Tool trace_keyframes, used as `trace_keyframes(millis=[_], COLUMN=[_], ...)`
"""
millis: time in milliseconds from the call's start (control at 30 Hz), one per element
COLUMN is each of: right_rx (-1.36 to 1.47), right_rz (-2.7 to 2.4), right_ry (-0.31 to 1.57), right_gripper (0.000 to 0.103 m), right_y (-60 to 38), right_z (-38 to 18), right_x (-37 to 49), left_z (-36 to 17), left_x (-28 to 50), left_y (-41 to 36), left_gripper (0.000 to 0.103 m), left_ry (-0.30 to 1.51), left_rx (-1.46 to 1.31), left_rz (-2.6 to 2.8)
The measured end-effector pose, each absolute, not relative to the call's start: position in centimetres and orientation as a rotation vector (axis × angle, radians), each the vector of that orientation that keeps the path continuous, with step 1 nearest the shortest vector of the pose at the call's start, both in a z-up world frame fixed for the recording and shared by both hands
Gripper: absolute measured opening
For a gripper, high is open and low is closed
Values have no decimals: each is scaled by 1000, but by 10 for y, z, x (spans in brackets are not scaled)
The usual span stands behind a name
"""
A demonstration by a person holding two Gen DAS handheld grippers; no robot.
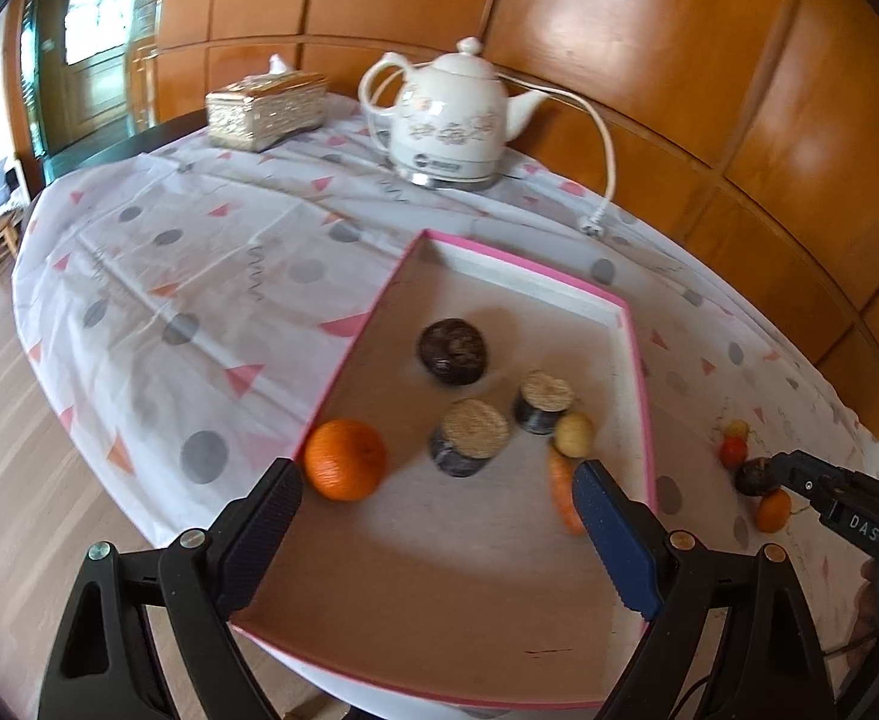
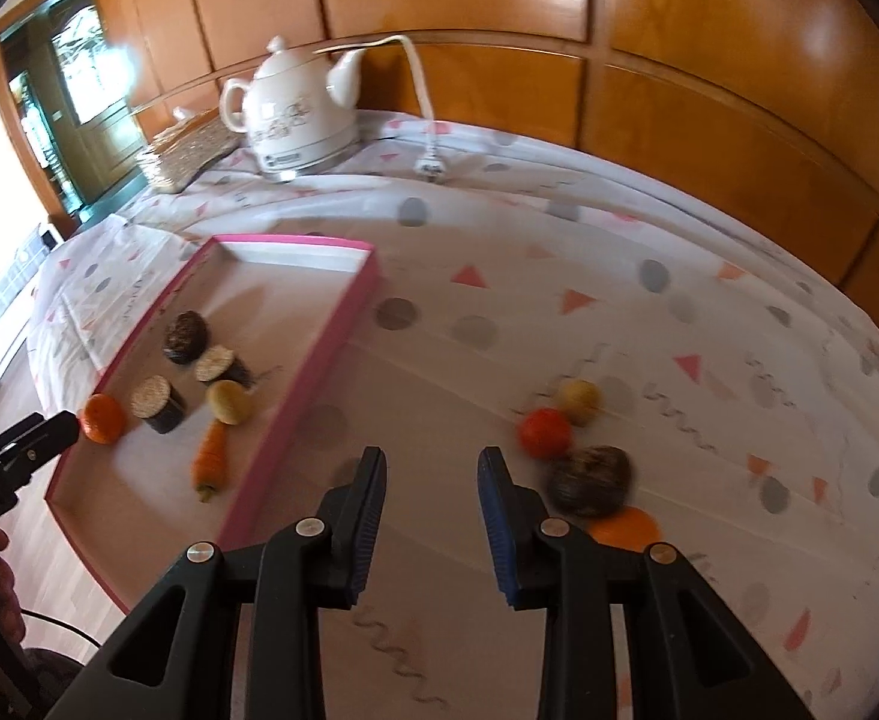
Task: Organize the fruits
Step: 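Move the left tool to the small brown round fruit and grasp it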
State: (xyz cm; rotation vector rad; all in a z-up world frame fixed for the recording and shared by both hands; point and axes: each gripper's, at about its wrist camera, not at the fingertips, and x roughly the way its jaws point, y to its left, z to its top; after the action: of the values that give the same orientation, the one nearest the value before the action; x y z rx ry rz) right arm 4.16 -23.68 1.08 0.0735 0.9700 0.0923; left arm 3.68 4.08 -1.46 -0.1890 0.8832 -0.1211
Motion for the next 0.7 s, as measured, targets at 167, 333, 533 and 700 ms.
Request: trace_keyframes(millis=[167, 333, 533, 700], right_rx=[109, 149, 183, 187], right_rz=[15, -79, -162, -225], right_ry=[971, 975, 968, 969], right_gripper=[32, 32, 32, 32], right_y=[-275, -318, -357, -385], right_z=[11, 12, 12, 14], right_x=[31, 20, 7, -3], left_z=[-12, -8, -3, 1], left_x=[38, 40, 42, 43], left_y=[25, 11, -11, -34], left_gripper=[92, 92, 92, 92], left_ry=[882, 877, 871, 871], left_rx=[-155, -126, -77, -29], left_rz=[-158, -190, -235, -293])
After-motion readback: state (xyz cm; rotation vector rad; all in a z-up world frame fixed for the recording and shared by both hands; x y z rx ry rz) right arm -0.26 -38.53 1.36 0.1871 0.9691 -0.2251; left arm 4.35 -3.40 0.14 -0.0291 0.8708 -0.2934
